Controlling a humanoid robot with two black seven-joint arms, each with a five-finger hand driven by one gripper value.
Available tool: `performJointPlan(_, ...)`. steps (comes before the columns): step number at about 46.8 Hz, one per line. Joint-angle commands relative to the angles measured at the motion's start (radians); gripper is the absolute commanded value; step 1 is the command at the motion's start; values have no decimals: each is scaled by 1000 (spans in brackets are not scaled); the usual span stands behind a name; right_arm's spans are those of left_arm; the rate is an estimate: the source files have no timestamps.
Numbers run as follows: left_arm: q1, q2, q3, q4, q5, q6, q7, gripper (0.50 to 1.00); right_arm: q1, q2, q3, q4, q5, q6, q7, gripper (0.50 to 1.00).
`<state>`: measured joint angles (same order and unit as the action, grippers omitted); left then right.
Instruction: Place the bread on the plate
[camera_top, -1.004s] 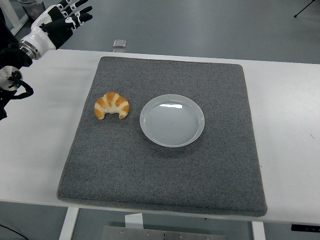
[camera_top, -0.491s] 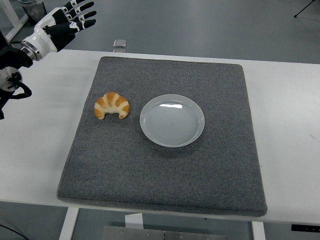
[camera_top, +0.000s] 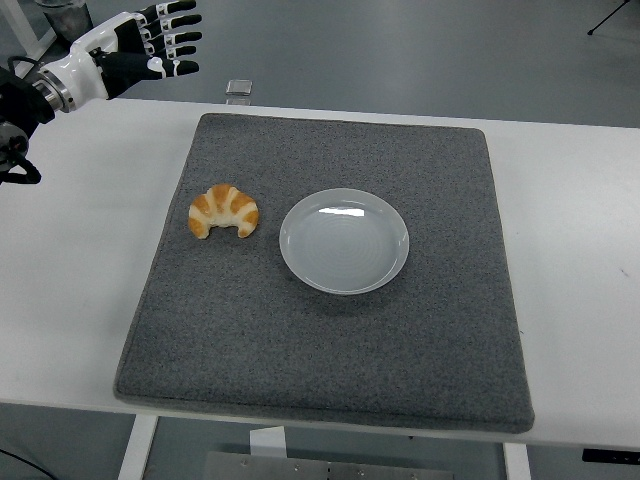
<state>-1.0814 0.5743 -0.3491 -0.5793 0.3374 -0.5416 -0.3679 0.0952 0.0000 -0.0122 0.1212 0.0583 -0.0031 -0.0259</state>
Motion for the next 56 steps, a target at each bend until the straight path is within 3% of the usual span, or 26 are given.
performJointPlan(1,-3,10,-2,-19,80,3,-2,990,0,0,0,0,0,0,0,952)
performJointPlan(10,-15,18,-2,-31,216,6,-11,990,0,0,0,0,0,0,0,954)
performJointPlan(18,-26,101,-4,-145,307,23,-11,990,-2,0,0,0,0,0,0,952)
performJointPlan(28,-17,147,-5,-286,420,192,-11,990,0,0,0,0,0,0,0,952)
performJointPlan(33,-8,162,-4,-353,503,244,-11,990,0,0,0,0,0,0,0,952)
performJointPlan(56,15,193,9,-473,879,255,-11,990,0,0,0,0,0,0,0,952)
